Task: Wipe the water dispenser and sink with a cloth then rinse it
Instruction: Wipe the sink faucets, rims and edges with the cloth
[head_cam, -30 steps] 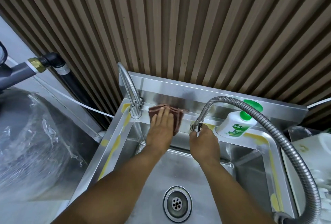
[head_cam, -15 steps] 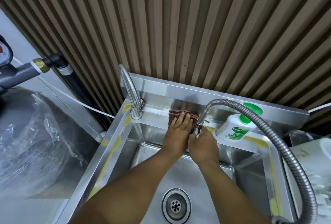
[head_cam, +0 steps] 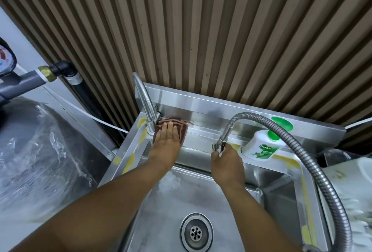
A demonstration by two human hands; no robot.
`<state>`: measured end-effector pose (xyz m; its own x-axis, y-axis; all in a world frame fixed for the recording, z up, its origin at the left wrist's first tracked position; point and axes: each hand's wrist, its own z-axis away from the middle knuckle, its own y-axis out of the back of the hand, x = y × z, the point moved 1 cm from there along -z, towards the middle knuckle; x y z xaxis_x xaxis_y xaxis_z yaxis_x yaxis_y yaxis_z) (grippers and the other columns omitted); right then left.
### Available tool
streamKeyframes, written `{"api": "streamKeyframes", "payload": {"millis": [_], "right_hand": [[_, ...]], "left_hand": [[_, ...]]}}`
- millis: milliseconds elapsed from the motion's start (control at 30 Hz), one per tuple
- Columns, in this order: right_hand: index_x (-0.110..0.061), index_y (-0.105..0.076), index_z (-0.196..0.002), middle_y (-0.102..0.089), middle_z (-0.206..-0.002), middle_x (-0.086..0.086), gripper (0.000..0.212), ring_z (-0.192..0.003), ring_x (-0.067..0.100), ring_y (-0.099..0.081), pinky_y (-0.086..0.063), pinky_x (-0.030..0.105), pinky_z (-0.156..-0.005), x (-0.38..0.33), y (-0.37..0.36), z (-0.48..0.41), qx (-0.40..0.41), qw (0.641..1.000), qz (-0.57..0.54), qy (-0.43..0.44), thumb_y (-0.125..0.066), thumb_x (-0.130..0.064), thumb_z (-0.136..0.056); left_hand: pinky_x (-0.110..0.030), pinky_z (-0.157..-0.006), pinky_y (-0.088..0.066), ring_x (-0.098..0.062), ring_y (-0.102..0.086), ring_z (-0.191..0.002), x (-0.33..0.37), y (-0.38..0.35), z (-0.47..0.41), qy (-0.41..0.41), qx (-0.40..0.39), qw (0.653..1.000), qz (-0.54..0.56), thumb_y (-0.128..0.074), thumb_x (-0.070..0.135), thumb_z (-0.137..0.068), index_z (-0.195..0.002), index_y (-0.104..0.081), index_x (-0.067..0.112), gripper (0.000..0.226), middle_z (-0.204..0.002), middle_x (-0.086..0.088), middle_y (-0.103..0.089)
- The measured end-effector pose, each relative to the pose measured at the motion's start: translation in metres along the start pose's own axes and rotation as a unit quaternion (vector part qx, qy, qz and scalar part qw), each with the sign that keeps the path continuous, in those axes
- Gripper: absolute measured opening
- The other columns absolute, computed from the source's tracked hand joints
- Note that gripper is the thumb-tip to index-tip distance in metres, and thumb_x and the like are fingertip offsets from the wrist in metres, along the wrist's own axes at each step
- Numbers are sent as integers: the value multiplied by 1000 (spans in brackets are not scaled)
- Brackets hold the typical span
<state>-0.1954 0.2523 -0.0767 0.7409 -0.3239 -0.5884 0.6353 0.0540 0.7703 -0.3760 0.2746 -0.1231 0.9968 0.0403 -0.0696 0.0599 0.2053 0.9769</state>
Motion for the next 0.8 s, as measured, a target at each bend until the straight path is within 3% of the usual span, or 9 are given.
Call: {"api": "streamKeyframes", "payload": {"millis": [100, 200, 300, 400, 533, 633, 800], "right_hand": [[-17, -60, -121, -64, -118, 9, 26, -108, 34, -61, -40, 36, -77, -1, -1, -1, 0, 1000, -2, 3, -48, -28, -100], [-18, -60, -120, -65, -117, 9, 26, -108, 34, -61, -46, 38, -82, -1, -1, 0, 4, 1000, -12, 6, -49, -27, -99], [-16, -60, -118, -65, -116, 11, 24, -107, 36, -61, -46, 39, -82, -2, -1, 0, 9, 1000, -17, 2, -49, -26, -99], [-12, -60, -116, -65, -117, 13, 24, -109, 36, -60, -46, 40, -85, -3, 0, 0, 7, 1000, -17, -1, -50, -25, -98], [-11, -58, -120, -63, -119, 14, 26, -110, 36, -60, -46, 40, -86, -1, 0, 1, 6, 1000, 2, 5, -50, -27, -100], [-13, -59, -118, -64, -117, 14, 25, -107, 36, -60, -43, 38, -81, -1, -1, 0, 7, 1000, -4, 6, -49, -27, -100], [-16, -62, -118, -65, -116, 12, 25, -107, 35, -59, -43, 38, -81, 0, 0, -1, 2, 1000, -8, 10, -48, -28, -100]], "left_hand": [[-54, -124, -4, -51, 4, -152, 29, 4, -9, 57, -10, 996, 63, -28, -6, -101, -154, 6, -12, 64, -162, -37, 6], [-56, -123, -2, -51, 6, -152, 49, 0, -12, 58, 18, 994, 96, -23, -6, -100, -155, 6, -11, 63, -162, -37, 5], [-52, -124, 3, -44, 12, -153, 68, -3, -4, -21, 24, 996, 86, -24, -3, -99, -158, 6, -2, 67, -166, -27, 9], [-47, -127, 3, -30, 12, -156, 75, -2, 1, -135, 32, 985, 106, -35, 16, -107, -162, -1, 10, 65, -171, -9, 8], [-45, -127, -7, -24, 4, -158, 33, -5, -4, -255, 44, 965, 45, -48, -3, -94, -163, -10, 15, 81, -171, -2, -2], [-43, -127, -4, -23, 9, -157, 4, -2, 1, -223, 16, 975, -8, -43, -10, -93, -162, 0, 13, 85, -171, -4, 8], [-48, -126, -5, -39, 8, -155, -9, 1, 7, -61, 9, 998, -3, -33, -4, -102, -159, 8, -1, 70, -168, -22, 11]]}}
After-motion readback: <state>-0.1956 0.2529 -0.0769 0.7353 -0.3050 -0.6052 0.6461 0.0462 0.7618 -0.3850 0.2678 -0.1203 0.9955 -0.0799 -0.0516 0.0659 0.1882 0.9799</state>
